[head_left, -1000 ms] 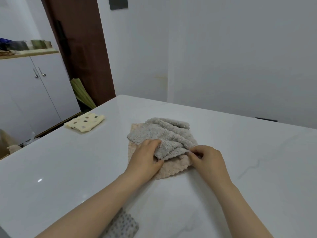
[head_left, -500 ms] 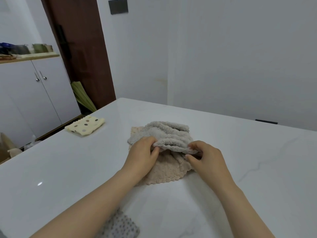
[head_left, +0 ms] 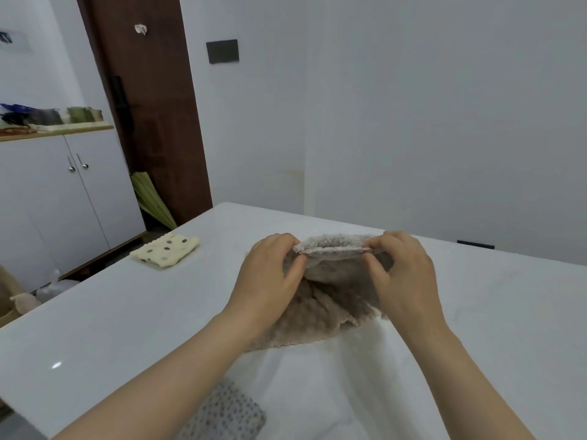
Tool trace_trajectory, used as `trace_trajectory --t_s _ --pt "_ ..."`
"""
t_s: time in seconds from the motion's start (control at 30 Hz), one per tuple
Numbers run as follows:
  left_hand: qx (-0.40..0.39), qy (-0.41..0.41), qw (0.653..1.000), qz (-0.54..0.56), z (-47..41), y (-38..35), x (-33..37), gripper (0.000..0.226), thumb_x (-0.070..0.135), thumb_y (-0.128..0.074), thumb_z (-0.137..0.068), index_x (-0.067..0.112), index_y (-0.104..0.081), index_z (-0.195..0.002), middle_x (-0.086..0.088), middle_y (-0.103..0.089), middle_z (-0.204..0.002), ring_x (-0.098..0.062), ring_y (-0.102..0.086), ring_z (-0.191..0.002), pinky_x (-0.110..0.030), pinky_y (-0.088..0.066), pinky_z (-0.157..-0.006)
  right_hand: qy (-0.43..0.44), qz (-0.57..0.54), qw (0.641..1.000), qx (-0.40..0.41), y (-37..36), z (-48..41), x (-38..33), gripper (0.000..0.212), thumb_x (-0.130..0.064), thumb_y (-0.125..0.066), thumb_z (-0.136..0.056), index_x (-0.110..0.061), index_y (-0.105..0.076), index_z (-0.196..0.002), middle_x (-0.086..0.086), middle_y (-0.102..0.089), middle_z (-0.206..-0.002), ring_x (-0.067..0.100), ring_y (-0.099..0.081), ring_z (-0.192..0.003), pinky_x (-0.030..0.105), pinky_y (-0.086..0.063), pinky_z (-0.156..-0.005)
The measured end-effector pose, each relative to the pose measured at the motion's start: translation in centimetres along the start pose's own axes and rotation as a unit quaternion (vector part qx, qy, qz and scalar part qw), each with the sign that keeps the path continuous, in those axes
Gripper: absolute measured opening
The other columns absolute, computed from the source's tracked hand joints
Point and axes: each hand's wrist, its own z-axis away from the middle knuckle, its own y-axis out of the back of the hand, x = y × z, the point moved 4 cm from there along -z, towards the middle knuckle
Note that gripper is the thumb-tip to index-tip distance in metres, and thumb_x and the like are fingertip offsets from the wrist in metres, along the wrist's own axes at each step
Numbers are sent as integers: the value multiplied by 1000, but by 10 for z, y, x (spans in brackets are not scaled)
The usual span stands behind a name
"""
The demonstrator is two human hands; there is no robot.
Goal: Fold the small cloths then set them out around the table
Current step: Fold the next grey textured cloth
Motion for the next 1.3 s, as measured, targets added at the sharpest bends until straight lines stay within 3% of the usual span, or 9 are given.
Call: trace_trajectory --t_s 0.23,0.43,0.53,0.63,0.77,0.83,0.93,1.03,1.3 --pt "38 -22 997 64 11 37 47 17 20 -49 -94 15 -47 -77 3 -53 -76 -14 -47 -77 -24 -37 -67 70 -7 996 57 50 5 -35 6 -9 -60 -90 -13 -63 -92 -7 -56 -93 16 -51 -92 18 -31 -79" --pt "63 -19 991 116 25 68 82 19 24 -50 -94 13 -51 -78 2 -54 -68 -13 -49 -66 -23 -36 -58 98 -21 990 95 92 15 -61 7 -7 -61 -89 -13 -62 -90 -4 -58 -90 19 -53 -90 18 -34 -77" --pt "79 -3 986 147 31 80 92 29 28 -55 -93 13 -46 -70 9 -37 -51 -9 -36 -49 -20 -28 -48 108 -33 986 123 111 23 -71 5 -7 -63 -87 -12 -63 -90 -6 -57 -86 18 -52 -87 13 -35 -76" --pt "53 32 981 185 36 78 88 39 34 -61 -89 5 -46 -68 8 -28 -51 -8 -26 -46 -20 -20 -46 95 -37 986 132 120 33 -72 5 -9 -64 -87 -13 -64 -89 -8 -57 -82 15 -50 -85 8 -35 -75" --pt "-72 114 971 196 56 48 66 45 38 -68 -83 -1 -49 -68 -1 -33 -56 -12 -30 -50 -27 -22 -51 -31 49 998 18 103 49 -32 6 -18 -59 -89 -17 -63 -84 -3 -62 -80 24 -56 -87 29 -38 -69" --pt "-138 143 964 174 73 31 56 36 31 -67 -85 9 -48 -63 4 -38 -54 -9 -35 -50 -25 -27 -53 -131 115 977 -121 89 65 -6 18 -26 -57 -89 -17 -64 -104 2 -65 -100 27 -58 -100 32 -43 -76" --pt "-197 161 955 150 101 10 45 25 21 -59 -89 16 -53 -65 5 -48 -59 -11 -44 -56 -26 -35 -58 -192 106 932 -290 76 99 8 50 -37 -58 -92 -22 -45 -138 0 -51 -135 17 -54 -111 25 -41 -85" --pt "-202 166 956 137 121 1 40 15 18 -53 -92 16 -64 -81 9 -55 -65 -6 -50 -62 -18 -36 -57 -167 73 928 -325 68 121 3 51 -39 -57 -92 -29 -41 -140 -7 -45 -139 11 -47 -124 23 -39 -93" --pt "-187 165 958 139 141 7 39 23 22 -53 -93 35 -58 -75 16 -57 -68 8 -51 -66 -7 -35 -59 -109 17 933 -342 52 140 -9 51 -39 -64 -86 -36 -47 -134 -21 -44 -136 -2 -41 -125 22 -36 -105"
